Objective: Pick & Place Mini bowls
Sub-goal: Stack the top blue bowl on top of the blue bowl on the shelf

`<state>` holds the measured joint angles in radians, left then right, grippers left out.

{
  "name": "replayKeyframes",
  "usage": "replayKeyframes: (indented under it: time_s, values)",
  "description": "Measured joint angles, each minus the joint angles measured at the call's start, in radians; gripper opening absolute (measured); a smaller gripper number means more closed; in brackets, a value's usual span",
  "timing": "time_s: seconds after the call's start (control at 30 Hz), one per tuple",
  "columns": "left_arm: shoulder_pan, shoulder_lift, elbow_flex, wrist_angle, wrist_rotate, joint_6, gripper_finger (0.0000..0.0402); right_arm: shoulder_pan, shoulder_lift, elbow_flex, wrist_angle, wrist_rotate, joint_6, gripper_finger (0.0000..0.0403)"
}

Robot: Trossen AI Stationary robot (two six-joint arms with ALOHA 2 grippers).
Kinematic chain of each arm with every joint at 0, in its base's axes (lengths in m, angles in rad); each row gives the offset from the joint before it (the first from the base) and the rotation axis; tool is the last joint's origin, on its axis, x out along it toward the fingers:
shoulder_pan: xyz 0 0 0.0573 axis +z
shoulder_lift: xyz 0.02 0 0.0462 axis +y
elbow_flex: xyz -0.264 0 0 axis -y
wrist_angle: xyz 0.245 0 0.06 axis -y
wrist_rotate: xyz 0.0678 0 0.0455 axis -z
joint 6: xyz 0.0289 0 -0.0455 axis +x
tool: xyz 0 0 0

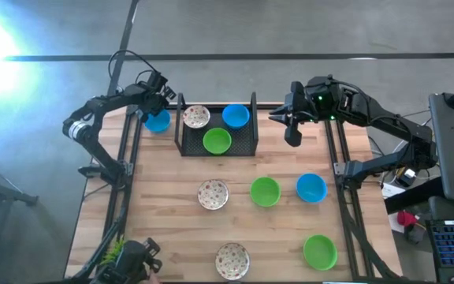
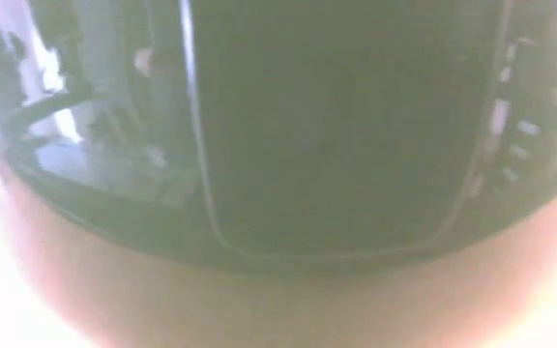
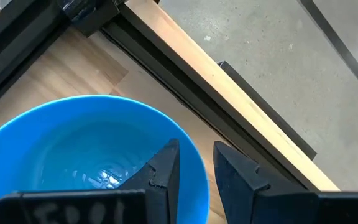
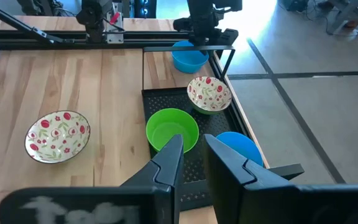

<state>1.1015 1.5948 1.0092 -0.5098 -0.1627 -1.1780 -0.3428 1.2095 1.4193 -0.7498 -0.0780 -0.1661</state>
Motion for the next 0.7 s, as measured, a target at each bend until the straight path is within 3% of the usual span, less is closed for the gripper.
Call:
replayKeyframes:
  time_s: [0.7]
  values:
    - [-0.005, 0.000, -0.043, 0.011, -0.007, 0.001, 0.0090, 0.000, 0.000, 0.000, 0.000, 0.001, 0.002, 0.0057]
